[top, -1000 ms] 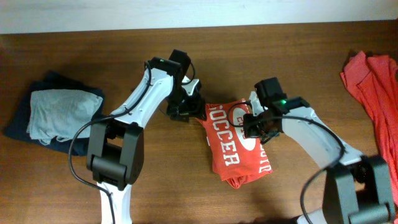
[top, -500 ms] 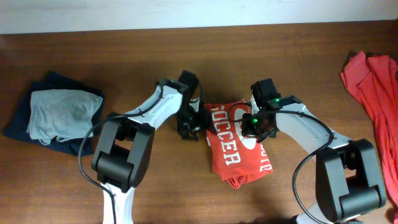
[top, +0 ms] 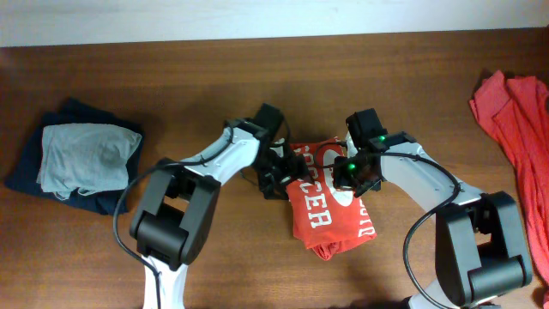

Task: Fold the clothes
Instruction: 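Grasp the orange bundle's top edge with the left gripper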

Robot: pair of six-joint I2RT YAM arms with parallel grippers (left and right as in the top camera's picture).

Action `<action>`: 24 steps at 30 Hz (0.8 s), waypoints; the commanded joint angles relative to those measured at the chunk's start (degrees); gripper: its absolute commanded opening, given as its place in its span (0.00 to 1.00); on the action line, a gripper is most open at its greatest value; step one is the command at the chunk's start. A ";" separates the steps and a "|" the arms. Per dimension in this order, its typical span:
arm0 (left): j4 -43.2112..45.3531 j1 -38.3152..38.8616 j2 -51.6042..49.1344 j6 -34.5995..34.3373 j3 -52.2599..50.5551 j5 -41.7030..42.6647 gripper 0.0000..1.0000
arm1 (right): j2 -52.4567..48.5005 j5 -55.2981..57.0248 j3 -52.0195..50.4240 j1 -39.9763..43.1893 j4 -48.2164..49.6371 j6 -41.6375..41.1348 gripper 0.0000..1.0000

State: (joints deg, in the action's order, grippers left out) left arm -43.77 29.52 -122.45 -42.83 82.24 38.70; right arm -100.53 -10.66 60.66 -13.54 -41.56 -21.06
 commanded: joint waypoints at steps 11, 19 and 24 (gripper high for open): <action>7.45 3.78 0.07 -4.48 -6.95 -0.22 0.59 | -1.05 -0.94 0.26 -0.26 -0.39 -0.46 0.04; 10.93 4.24 0.07 -4.15 -8.22 1.36 0.46 | -1.05 -1.44 0.26 -0.31 -0.39 -0.46 0.04; 10.82 4.52 0.09 -3.06 -8.22 1.64 0.64 | -1.05 -1.57 0.26 -0.31 -0.39 -0.46 0.04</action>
State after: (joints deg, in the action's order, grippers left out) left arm -32.05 33.01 -121.05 -47.40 75.55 43.55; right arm -100.57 -11.05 60.66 -13.54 -41.71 -21.02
